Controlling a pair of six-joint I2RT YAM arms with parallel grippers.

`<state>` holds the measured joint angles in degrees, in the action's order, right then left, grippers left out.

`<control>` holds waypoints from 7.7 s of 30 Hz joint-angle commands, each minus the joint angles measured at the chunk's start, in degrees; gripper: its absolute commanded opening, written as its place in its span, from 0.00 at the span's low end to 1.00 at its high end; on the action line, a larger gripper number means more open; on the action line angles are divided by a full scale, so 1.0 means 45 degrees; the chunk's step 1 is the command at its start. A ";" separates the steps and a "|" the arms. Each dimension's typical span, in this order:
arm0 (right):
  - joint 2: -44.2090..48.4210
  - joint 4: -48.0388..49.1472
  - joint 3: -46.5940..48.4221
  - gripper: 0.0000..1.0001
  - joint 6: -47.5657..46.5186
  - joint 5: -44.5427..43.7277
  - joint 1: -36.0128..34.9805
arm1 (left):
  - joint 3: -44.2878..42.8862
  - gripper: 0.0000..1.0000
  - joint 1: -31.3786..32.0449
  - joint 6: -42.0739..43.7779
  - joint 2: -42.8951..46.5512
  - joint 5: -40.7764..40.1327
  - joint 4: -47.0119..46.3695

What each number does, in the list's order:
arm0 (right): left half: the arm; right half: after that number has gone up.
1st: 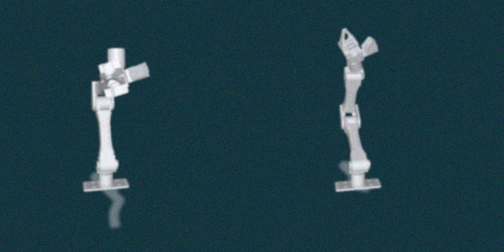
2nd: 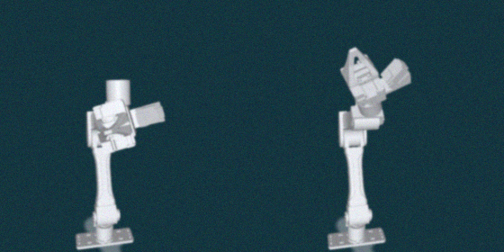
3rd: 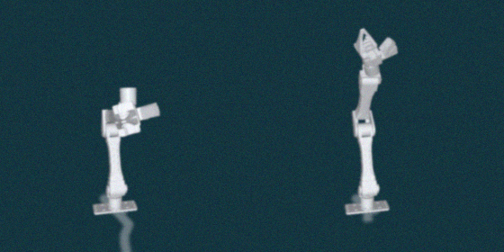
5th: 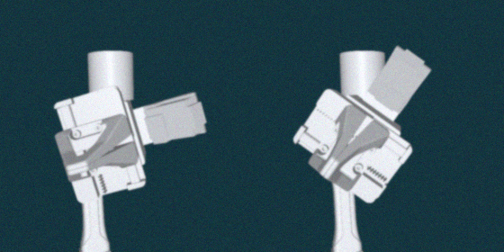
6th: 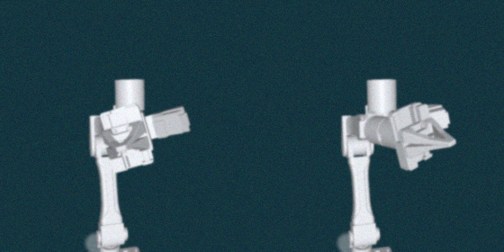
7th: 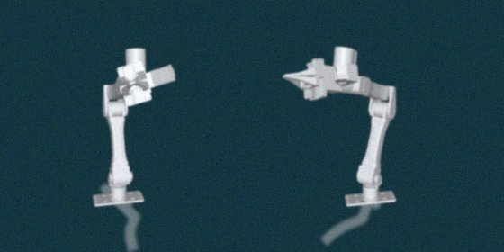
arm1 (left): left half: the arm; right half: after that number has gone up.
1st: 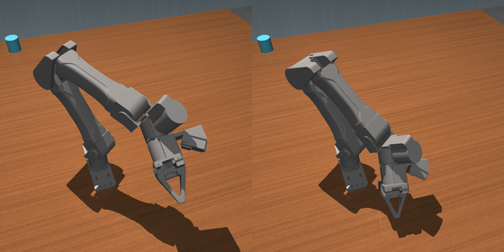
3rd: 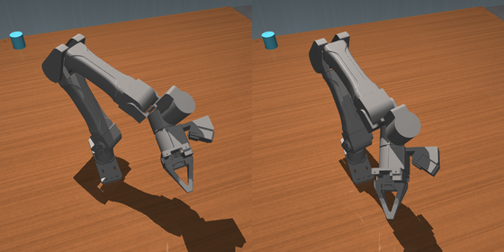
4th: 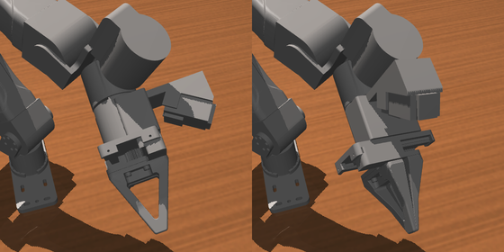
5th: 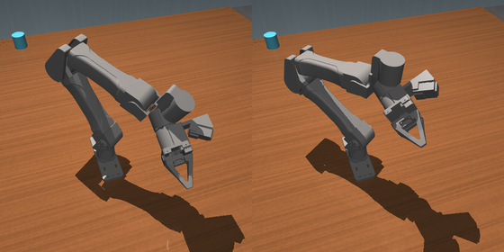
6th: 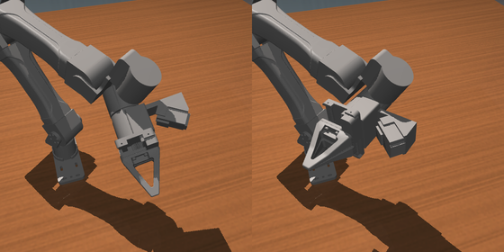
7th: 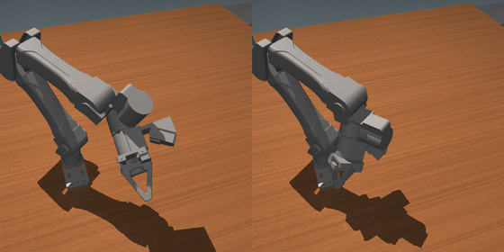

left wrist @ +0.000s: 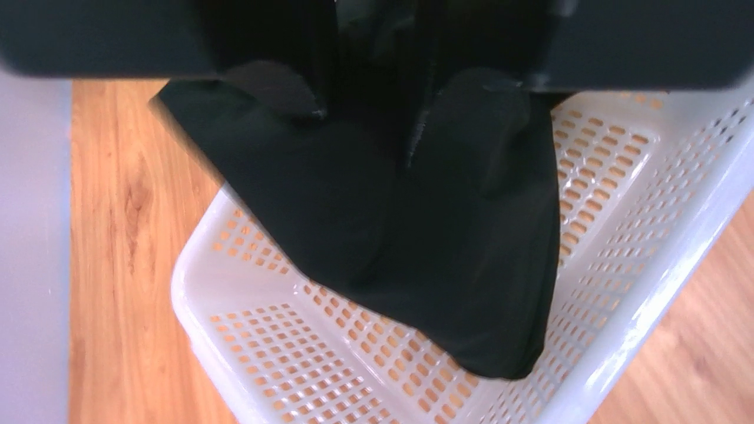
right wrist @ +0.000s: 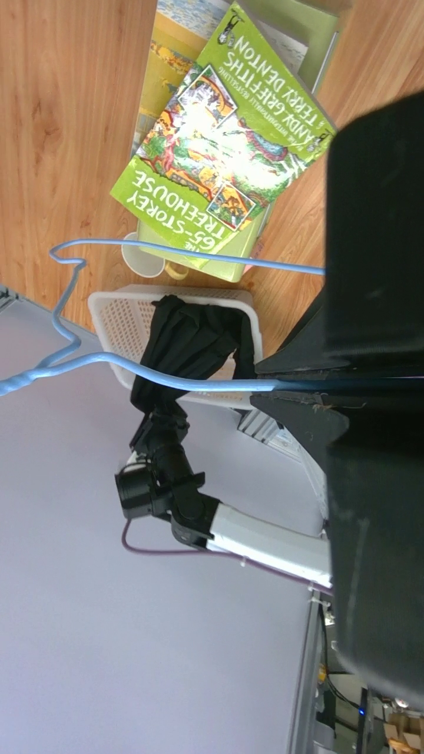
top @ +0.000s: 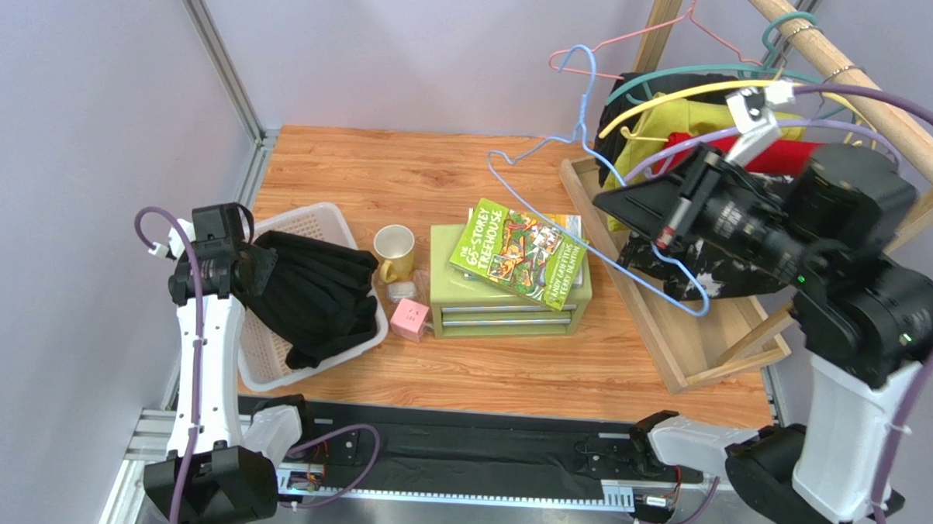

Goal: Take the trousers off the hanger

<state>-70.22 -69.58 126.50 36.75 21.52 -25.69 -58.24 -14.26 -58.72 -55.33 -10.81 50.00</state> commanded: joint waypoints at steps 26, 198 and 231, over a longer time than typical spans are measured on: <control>0.4685 -0.3905 0.1806 0.00 -0.0258 -0.7315 -0.0110 | -0.3218 0.60 0.1115 0.1525 -0.0088 0.3278 0.2602; -0.1915 -0.1765 0.0190 0.63 0.1325 -1.0034 0.4381 | -0.4910 0.79 0.7327 0.5216 -0.1766 0.4451 -0.3063; -0.0296 0.4934 -0.3013 0.07 0.2048 -0.7735 0.6784 | -1.0786 0.80 0.7564 0.6779 -0.3407 0.8375 0.0060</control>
<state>-74.43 -56.31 113.38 43.99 -17.21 3.55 -102.67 19.53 -29.17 -70.35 20.95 46.61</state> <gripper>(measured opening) 0.142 0.796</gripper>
